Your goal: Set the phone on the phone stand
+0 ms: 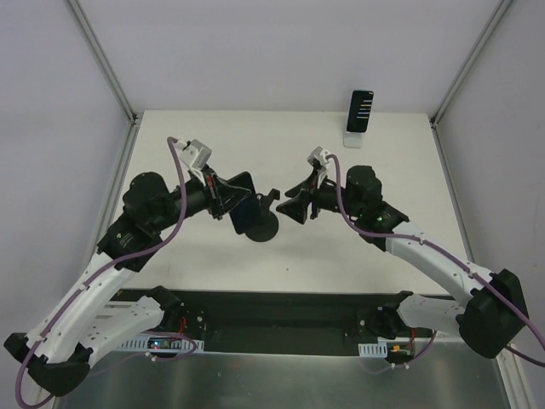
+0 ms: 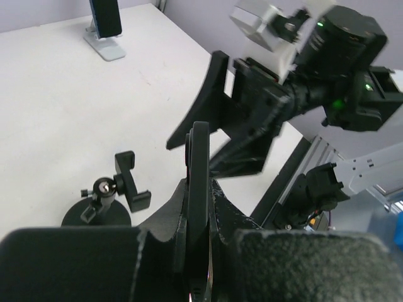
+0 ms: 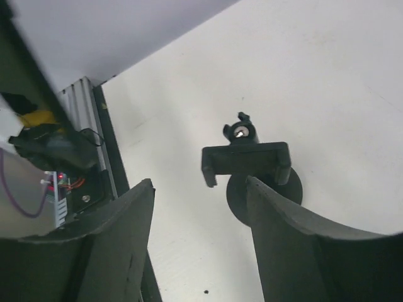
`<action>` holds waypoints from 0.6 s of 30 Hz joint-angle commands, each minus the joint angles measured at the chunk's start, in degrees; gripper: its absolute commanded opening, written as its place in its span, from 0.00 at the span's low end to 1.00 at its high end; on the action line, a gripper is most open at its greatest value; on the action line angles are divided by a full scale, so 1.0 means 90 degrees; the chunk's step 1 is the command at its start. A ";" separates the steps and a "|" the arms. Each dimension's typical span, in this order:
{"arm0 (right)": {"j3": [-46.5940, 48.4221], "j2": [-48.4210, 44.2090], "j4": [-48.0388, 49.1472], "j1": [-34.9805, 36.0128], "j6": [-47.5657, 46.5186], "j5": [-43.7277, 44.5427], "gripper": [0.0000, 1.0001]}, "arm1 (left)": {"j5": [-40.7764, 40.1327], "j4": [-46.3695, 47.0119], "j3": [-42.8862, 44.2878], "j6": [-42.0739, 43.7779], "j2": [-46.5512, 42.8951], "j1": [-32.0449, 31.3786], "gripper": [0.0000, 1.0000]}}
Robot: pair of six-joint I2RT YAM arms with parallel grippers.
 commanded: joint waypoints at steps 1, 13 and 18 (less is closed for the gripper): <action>0.0687 0.0611 -0.1065 0.0002 -0.1092 0.0541 0.57 | -0.0104 -0.0373 -0.0204 0.0253 -0.0571 -0.0017 0.00; 0.1312 0.1676 -0.1127 -0.0369 -0.1660 0.0043 0.40 | 0.0521 -0.0247 -0.0214 0.0253 -0.0464 -0.0017 0.00; 0.1449 0.1951 -0.0922 -0.0398 -0.1670 -0.0240 0.40 | 0.0716 -0.0052 -0.0350 0.0272 -0.0464 -0.0026 0.00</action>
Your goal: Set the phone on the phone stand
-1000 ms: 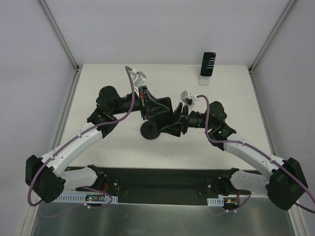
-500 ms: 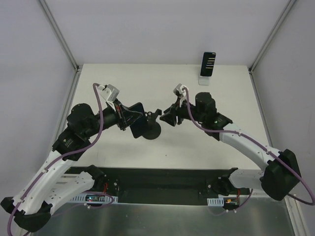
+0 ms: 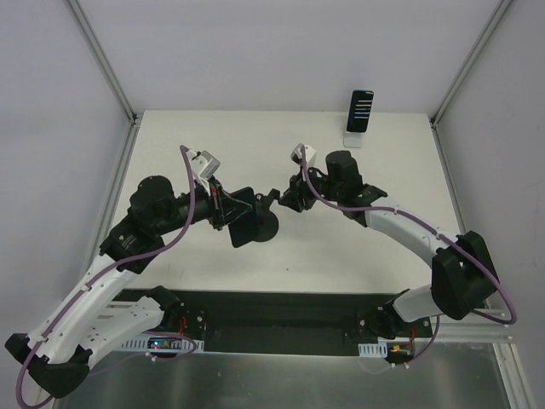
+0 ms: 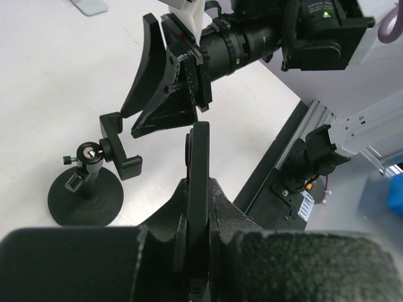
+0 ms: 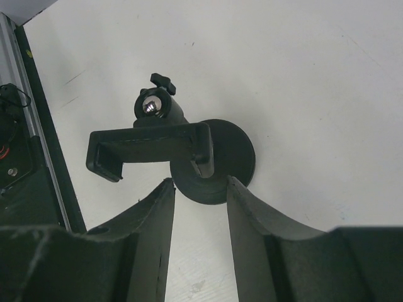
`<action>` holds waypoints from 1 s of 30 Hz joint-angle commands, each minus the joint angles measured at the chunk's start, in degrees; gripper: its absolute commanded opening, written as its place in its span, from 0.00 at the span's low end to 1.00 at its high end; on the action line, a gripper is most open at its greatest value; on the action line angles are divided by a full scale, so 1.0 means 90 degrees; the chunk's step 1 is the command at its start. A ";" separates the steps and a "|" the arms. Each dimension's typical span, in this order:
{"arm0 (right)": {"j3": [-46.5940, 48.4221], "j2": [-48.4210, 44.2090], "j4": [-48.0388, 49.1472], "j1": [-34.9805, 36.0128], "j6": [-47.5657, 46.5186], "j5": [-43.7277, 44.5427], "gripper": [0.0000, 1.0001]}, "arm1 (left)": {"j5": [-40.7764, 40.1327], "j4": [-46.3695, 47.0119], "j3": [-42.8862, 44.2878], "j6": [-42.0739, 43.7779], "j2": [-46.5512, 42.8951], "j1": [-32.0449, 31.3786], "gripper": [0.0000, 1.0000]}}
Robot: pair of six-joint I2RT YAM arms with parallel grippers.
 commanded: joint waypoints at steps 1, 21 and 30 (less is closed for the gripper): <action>0.0422 0.0219 0.0448 -0.0015 -0.0130 -0.0468 0.40 | 0.0364 0.0723 -0.0064 0.0078 -0.0071 -0.0017 0.00; 0.0647 0.0630 0.0947 0.0054 0.0114 -0.0908 0.03 | 0.0989 0.2185 -0.0454 0.0049 0.0505 -0.0017 0.00; 0.0549 0.0513 0.0986 0.0083 0.0007 -0.1035 0.00 | 0.2941 0.5029 -0.0505 0.0000 0.2193 -0.0026 0.00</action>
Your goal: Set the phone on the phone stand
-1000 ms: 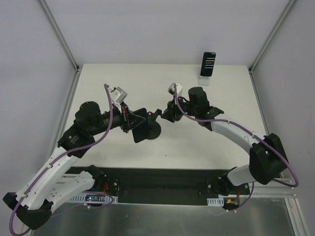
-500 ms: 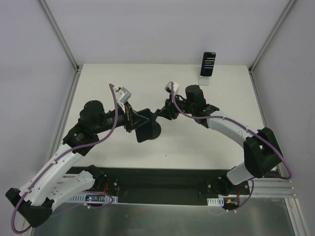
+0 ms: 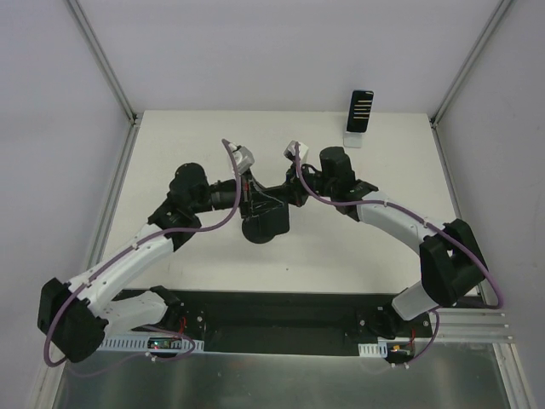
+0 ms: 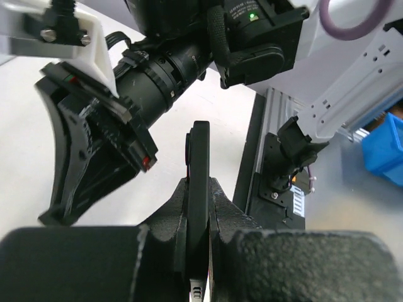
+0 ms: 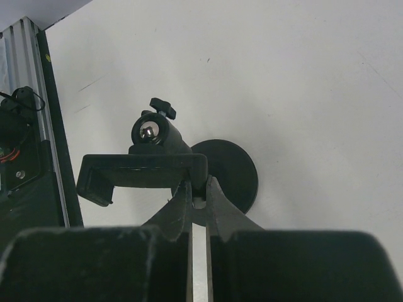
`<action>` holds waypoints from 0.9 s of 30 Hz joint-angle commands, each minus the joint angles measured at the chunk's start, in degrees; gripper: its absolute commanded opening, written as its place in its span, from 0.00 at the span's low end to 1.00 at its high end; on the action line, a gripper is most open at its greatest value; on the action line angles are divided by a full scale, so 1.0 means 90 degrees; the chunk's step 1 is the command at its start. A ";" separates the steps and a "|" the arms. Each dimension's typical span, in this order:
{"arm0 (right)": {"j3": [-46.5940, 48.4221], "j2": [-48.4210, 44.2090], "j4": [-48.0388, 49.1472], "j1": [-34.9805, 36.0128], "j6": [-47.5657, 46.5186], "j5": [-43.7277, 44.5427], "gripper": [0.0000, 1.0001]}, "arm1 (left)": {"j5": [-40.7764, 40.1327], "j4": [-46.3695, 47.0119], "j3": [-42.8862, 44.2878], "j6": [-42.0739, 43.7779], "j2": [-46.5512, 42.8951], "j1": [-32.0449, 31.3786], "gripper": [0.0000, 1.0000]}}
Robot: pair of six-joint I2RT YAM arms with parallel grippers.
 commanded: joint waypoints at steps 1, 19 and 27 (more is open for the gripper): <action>0.0221 -0.0145 0.0432 0.0056 -0.0047 -0.0513 0.00 | 0.1436 0.2137 0.0406 0.0022 0.0958 -0.0027 0.00; 0.0104 -0.0145 0.0657 -0.0012 0.0002 -0.0855 0.00 | 0.2376 0.2256 0.0818 0.1808 0.2522 0.0051 0.00; 0.0006 -0.0194 0.0755 -0.0081 0.0051 -0.0914 0.00 | 0.2132 0.2520 0.0437 0.2004 0.2454 0.0208 0.00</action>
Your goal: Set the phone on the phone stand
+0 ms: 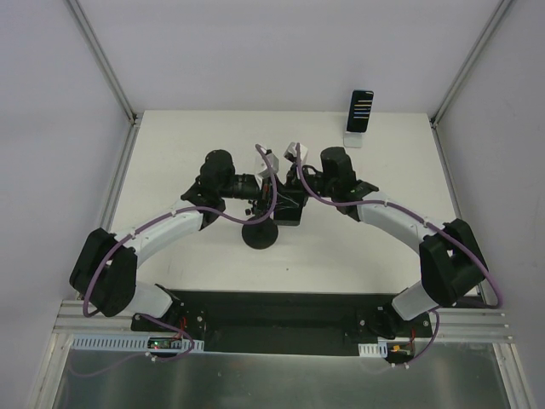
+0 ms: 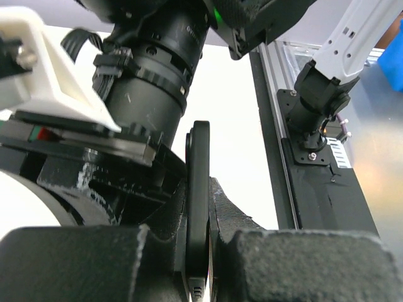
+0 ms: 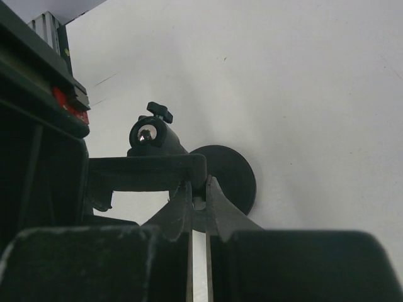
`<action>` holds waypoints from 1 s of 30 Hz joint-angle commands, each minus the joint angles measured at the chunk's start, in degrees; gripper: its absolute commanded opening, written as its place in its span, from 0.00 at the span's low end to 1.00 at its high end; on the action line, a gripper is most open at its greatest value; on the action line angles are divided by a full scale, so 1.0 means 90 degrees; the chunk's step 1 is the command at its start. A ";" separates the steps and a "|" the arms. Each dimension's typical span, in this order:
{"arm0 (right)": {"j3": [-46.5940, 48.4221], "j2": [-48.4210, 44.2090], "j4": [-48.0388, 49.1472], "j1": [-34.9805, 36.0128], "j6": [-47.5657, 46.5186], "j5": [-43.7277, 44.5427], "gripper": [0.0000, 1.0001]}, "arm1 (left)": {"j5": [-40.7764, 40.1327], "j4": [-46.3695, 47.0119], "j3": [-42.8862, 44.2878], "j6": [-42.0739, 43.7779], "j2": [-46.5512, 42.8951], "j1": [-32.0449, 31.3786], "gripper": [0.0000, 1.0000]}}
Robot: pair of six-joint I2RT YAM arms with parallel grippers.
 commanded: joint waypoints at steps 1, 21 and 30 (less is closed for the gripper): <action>0.0024 -0.0206 0.0709 -0.0056 0.0082 -0.0477 0.00 | 0.0031 0.0704 -0.0136 0.0343 -0.0140 0.0135 0.00; -0.0455 -0.0674 0.1060 -0.0115 0.0199 0.0158 0.00 | -0.2146 0.0420 -0.1337 0.0343 -0.1594 0.0369 0.00; -0.0475 -0.0597 0.1470 -0.0105 0.0551 -0.0280 0.00 | -0.1604 -0.0009 -0.1241 0.0520 -0.1811 0.0369 0.00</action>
